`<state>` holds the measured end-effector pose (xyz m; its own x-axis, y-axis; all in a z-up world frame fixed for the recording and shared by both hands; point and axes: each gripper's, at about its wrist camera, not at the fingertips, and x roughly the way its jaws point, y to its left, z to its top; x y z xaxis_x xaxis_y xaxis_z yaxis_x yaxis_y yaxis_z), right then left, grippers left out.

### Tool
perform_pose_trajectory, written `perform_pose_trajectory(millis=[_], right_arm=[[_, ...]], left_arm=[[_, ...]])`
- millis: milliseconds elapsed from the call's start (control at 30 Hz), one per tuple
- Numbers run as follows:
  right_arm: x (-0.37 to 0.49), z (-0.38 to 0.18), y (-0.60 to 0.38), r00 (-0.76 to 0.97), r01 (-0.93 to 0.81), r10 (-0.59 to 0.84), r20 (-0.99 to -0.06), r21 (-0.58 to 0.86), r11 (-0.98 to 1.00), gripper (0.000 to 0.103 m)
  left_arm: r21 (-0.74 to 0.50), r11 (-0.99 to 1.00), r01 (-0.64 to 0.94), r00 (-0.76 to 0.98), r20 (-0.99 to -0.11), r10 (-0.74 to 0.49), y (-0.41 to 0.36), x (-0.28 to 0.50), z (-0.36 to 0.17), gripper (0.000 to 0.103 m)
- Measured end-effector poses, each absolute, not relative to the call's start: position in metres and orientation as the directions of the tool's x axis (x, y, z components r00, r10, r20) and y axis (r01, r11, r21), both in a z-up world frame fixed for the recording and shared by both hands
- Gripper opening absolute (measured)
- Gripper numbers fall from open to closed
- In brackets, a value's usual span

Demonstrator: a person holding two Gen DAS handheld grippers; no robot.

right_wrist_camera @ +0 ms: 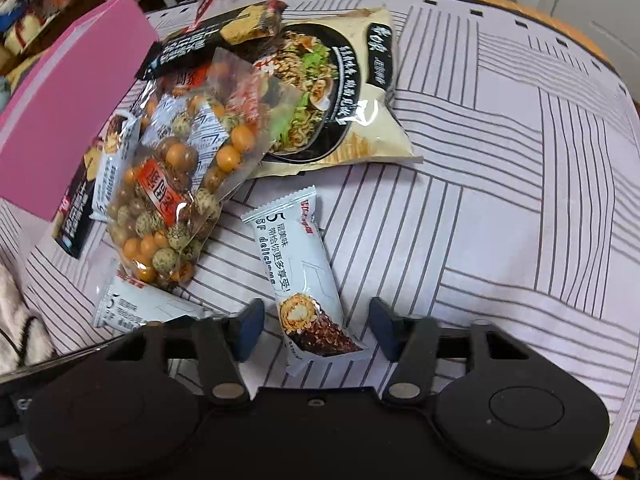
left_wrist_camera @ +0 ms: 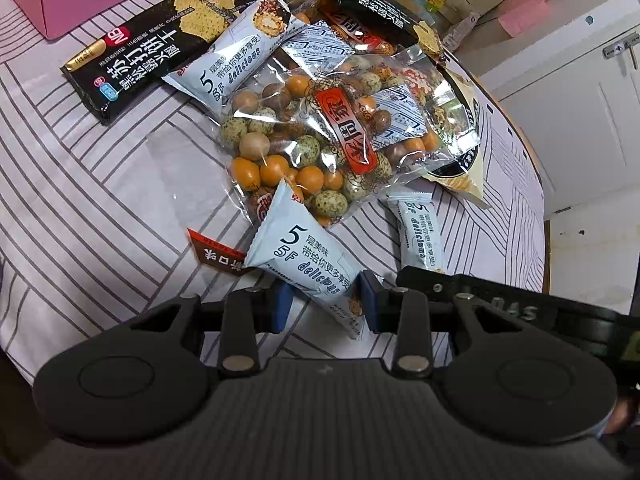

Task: Organize snacks
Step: 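Grasp a white wafer bar with the right tool while the left tool grasps another, then lift both white wafer bars and carry them toward the pink box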

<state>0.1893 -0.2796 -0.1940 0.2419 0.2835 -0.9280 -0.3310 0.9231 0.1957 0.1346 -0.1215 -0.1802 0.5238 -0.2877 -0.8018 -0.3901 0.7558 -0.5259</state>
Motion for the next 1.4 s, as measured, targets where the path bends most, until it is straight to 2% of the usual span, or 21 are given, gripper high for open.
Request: perform_pose_trajectory(millis=[233,633,1000,1400], right_arm=[[0.178,-0.177,-0.276,0.304,-0.366,0.287,-0.908,0.167,0.915,0.032],[0.173,-0.159,-0.313,0.353,-0.116,0.337,-0.873,0.316,0.942,0.032],[0.156,-0.148,-0.289,0.348,-0.19,0.411,-0.843,0.366,0.911,0.032],[0.146,-0.152,-0.256,0.276,-0.311,0.413,-0.868,0.326,0.893,0.031]], left_arm=[[-0.505,0.784,-0.362,0.492,-0.817,-0.299,-0.115,0.131,-0.175,0.034],[-0.473,0.837,-0.275,0.413,-0.845,-0.341,-0.099,0.122,-0.167,0.031],[-0.459,0.862,-0.214,0.389,-0.85,-0.356,-0.084,0.116,-0.159,0.027],[-0.448,0.882,-0.149,0.402,-0.842,-0.36,-0.07,0.109,-0.159,0.024]])
